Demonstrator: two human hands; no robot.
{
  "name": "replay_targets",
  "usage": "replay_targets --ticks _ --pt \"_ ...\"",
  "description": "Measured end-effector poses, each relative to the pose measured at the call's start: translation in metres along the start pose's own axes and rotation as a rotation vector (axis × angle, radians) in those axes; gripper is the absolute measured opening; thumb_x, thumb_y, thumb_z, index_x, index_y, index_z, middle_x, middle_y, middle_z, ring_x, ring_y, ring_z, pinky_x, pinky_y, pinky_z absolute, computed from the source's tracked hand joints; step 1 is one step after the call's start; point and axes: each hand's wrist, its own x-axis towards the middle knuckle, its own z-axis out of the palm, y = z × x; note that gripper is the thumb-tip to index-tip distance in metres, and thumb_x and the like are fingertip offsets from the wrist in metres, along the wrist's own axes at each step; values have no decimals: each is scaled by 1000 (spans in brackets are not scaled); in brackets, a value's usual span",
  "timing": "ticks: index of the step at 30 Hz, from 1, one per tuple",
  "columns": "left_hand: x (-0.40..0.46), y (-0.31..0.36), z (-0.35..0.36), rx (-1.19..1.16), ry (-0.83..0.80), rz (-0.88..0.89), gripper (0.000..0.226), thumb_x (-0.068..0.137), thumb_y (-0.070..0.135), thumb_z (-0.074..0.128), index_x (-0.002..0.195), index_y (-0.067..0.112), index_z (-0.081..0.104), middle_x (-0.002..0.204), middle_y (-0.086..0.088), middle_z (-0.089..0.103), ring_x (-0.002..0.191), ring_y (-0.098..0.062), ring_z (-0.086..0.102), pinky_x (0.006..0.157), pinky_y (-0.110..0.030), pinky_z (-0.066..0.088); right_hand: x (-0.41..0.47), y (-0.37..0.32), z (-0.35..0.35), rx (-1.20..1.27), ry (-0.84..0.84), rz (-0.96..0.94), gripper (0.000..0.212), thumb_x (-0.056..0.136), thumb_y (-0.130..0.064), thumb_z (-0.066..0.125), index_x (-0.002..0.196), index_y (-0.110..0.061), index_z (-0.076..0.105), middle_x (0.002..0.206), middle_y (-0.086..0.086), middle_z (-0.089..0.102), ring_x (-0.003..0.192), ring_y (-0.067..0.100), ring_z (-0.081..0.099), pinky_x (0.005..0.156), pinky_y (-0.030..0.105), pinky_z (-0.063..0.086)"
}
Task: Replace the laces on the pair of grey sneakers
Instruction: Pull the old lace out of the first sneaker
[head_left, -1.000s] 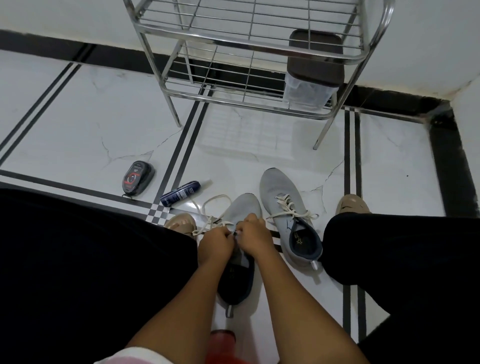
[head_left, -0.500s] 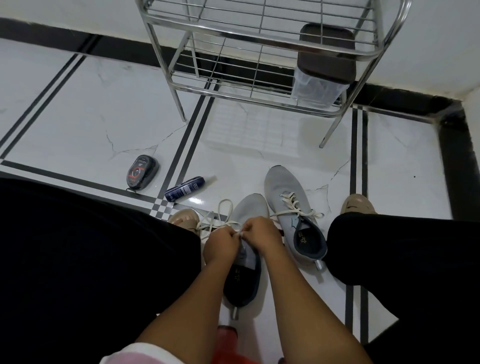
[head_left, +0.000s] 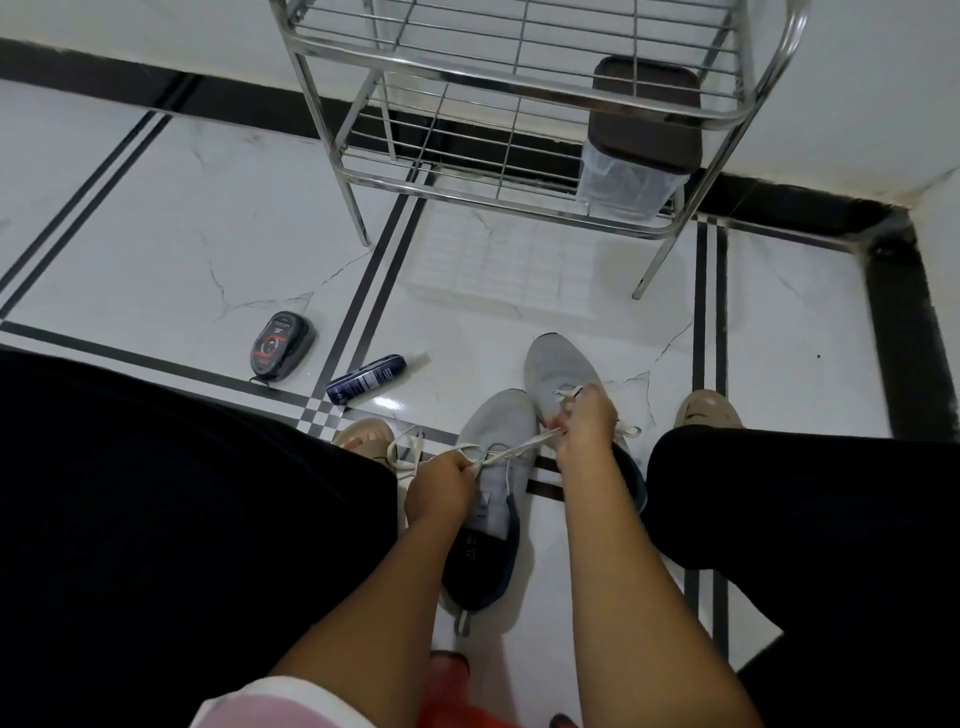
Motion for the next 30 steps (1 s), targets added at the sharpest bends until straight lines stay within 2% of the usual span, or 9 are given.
replay_targets --ticks 4,8,12,17,18,20,23,26,30 --pt "2 -2 2 -14 8 -6 20 92 39 52 78 30 62 99 -4 69 97 -26 63 80 -32 47 -6 42 11 -1274 -344 -517 17 88 -22 53 103 -15 54 95 4 59 88 26 58 71 30 41" --pt "2 -3 2 8 22 13 21 93 36 50 89 27 68 101 -4 68 98 -26 62 80 -32 48 -20 76 6 -1556 -333 -597 20 86 -16 54 97 -21 71 106 7 62 93 28 62 69 30 47" --pt "3 -3 3 -32 12 -13 17 92 37 51 84 29 64 100 -3 68 97 -25 62 76 -30 46 -19 77 4 -1304 -296 -464 22 91 -23 50 101 -18 70 117 8 55 105 31 58 89 37 47" --pt "1 -7 4 -15 6 -23 17 95 35 48 90 26 61 106 -5 66 101 -27 60 81 -32 47 -8 26 -3 342 47 198 22 94 -15 31 84 -10 49 70 6 47 54 17 44 57 27 44" --pt "0 -8 5 -12 6 -13 18 95 35 48 93 24 62 107 -5 66 101 -27 60 84 -33 48 -6 18 -4 293 97 172 20 93 -15 33 82 -10 49 65 4 45 51 16 42 55 28 41" --pt "-1 -8 9 2 -5 32 19 95 34 49 93 23 63 107 -5 66 102 -26 60 85 -34 48 -6 11 1 -356 39 -73 20 93 -18 43 80 -8 55 65 6 50 58 22 47 61 31 39" --pt "-2 -8 11 10 -5 55 17 95 35 50 91 24 63 106 -4 66 102 -25 60 84 -32 47 -18 45 7 -1255 -334 -389 19 89 -31 54 75 -18 60 85 5 60 85 25 57 79 32 44" --pt "-1 -10 11 27 2 52 18 94 33 50 94 23 64 106 -4 67 100 -23 61 81 -32 46 -25 77 5 -1623 -384 -525 11 86 -28 62 94 -22 67 105 2 63 101 25 59 92 37 39" --pt "-1 -9 12 52 4 58 22 95 36 50 96 21 65 107 -4 67 102 -24 61 82 -32 46 -27 77 2 -1630 -324 -604 17 88 -21 57 102 -22 67 113 2 60 105 24 58 96 39 34"
